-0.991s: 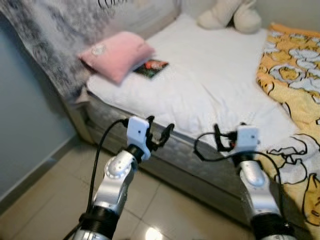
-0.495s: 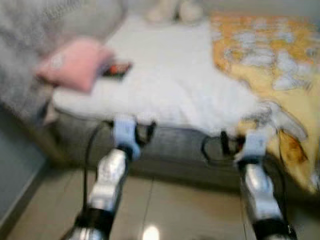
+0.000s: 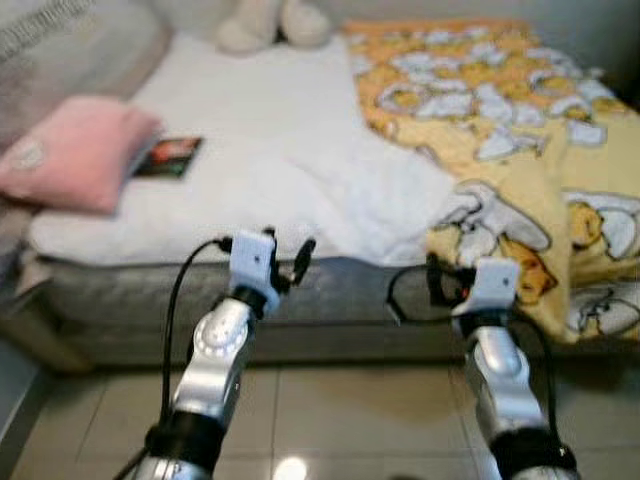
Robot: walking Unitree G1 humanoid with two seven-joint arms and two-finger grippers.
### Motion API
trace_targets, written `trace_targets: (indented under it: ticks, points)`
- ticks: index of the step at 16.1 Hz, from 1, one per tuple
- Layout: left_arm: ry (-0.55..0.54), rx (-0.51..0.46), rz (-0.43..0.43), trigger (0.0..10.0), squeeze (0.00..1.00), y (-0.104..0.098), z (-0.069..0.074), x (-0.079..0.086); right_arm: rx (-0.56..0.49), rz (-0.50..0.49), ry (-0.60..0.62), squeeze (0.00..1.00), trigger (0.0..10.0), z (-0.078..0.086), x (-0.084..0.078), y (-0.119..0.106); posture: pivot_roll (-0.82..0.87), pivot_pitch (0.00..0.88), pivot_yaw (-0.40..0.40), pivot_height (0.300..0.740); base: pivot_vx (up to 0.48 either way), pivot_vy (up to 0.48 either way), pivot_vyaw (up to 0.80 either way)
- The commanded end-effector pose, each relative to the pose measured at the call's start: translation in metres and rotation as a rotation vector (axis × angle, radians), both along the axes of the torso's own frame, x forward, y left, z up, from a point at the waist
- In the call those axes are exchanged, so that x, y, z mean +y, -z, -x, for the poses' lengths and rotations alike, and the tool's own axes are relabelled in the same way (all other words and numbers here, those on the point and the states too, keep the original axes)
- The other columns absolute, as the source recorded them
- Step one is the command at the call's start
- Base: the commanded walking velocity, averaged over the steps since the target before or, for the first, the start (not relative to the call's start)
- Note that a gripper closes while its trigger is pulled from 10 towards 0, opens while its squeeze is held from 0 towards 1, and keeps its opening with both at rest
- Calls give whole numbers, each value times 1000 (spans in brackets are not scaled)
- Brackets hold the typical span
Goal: Clean up the room
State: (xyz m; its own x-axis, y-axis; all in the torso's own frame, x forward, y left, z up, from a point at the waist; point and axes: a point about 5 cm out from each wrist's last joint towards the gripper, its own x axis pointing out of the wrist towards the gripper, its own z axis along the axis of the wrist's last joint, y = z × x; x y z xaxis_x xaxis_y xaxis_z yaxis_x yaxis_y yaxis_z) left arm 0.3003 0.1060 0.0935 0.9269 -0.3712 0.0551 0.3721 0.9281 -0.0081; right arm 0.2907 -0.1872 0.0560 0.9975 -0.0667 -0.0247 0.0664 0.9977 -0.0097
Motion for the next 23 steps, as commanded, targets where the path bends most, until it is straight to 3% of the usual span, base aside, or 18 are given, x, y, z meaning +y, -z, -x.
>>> trace_targets:
  ticks: [1, 4, 7, 12, 18, 20, 22, 23]
  points:
    - [21, -10, 5, 10000, 0, -3, 1, -4, -7, 11, 3, 0, 10000, -3, 1, -2, -107, 0, 66, 736, 480, 0, 0]
    - [112, -46, -10, 10000, 0, -7, 7, -14, -6, -3, 18, 0, 10000, -5, 0, -2, -110, 0, 66, 736, 480, 0, 0]
    - [186, -72, -35, 10000, 0, -9, 11, -21, 42, -81, 81, 0, 10000, -4, -7, 5, -108, 0, 64, 736, 480, 0, 0]
    - [221, -70, -38, 10000, 0, -10, 13, -22, 81, -73, 180, 0, 10000, -1, -22, 11, -103, 0, 64, 736, 475, 0, 0]
    - [180, -43, -61, 10000, 0, -8, 9, -15, 101, -41, 158, 0, 10000, 4, -22, 15, -104, 0, 65, 736, 0, 0, -710]
    - [101, 6, -14, 10000, 0, -5, 5, -6, 101, -31, 165, 0, 10000, 5, -25, 16, -107, 0, 67, 736, 0, 0, -700]
    - [-127, 133, 62, 10000, 0, 15, 3, 25, 69, 2, 133, 0, 10000, 6, -26, 11, -113, 0, 65, 736, 0, 0, -700]
    - [-173, 150, -5, 10000, 0, 25, 8, 36, 53, 37, 97, 0, 10000, 8, -24, 9, -112, 0, 61, 736, 0, 0, -700]
